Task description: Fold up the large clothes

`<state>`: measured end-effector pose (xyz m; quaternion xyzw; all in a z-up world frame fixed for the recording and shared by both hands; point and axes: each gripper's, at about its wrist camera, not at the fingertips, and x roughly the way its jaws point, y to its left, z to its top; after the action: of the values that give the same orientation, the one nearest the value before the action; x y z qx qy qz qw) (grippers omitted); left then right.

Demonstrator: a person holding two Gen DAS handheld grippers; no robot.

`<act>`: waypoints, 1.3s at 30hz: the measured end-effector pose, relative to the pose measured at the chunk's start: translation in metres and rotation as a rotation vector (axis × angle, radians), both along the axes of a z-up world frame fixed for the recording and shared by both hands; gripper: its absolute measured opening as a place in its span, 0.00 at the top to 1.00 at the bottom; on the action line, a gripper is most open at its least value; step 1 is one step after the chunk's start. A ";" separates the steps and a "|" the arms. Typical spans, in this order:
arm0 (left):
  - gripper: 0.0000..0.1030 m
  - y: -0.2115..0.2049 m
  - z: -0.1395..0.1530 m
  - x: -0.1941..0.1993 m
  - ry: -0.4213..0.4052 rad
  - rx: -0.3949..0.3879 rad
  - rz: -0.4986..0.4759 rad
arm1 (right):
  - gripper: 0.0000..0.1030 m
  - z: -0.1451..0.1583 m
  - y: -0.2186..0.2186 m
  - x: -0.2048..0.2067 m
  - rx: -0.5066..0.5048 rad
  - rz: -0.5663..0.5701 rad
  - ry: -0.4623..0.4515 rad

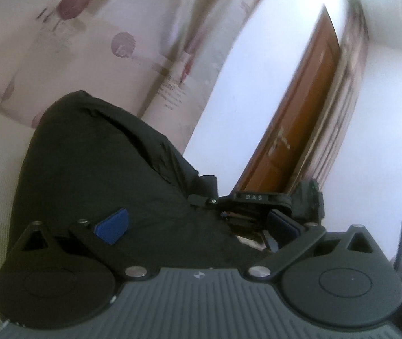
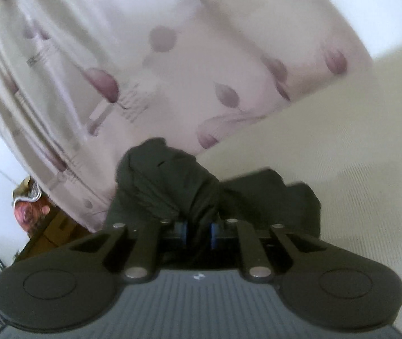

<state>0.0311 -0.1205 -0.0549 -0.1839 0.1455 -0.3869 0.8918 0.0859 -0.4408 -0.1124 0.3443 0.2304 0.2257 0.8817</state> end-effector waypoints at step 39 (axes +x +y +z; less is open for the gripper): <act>0.00 -0.013 -0.024 -0.020 -0.087 0.111 0.038 | 0.69 0.003 0.007 0.058 -0.016 0.169 0.003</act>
<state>0.0106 -0.1331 -0.0792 -0.1199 0.1242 -0.3688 0.9133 0.1442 -0.4334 -0.1091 0.3168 0.2619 0.2971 0.8618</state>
